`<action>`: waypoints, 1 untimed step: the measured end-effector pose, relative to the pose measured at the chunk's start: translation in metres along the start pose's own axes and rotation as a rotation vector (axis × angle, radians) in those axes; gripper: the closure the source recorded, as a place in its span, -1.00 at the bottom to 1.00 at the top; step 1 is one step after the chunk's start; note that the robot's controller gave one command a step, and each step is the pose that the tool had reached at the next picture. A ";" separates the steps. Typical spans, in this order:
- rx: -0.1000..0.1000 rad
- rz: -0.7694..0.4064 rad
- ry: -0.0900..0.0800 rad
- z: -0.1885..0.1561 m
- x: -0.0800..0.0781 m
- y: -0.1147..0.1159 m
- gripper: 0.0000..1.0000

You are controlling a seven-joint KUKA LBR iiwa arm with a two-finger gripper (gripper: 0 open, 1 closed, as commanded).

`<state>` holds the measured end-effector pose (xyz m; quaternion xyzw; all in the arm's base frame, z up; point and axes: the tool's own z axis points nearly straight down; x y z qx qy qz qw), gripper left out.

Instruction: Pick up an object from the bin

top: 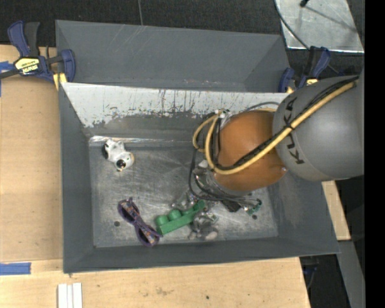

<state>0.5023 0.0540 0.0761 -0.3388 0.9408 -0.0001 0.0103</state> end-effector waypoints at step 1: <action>-0.004 0.003 0.014 -0.150 0.006 -0.030 1.00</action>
Offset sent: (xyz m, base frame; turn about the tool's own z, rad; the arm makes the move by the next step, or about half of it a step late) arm 0.0000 0.0000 0.0000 0.0000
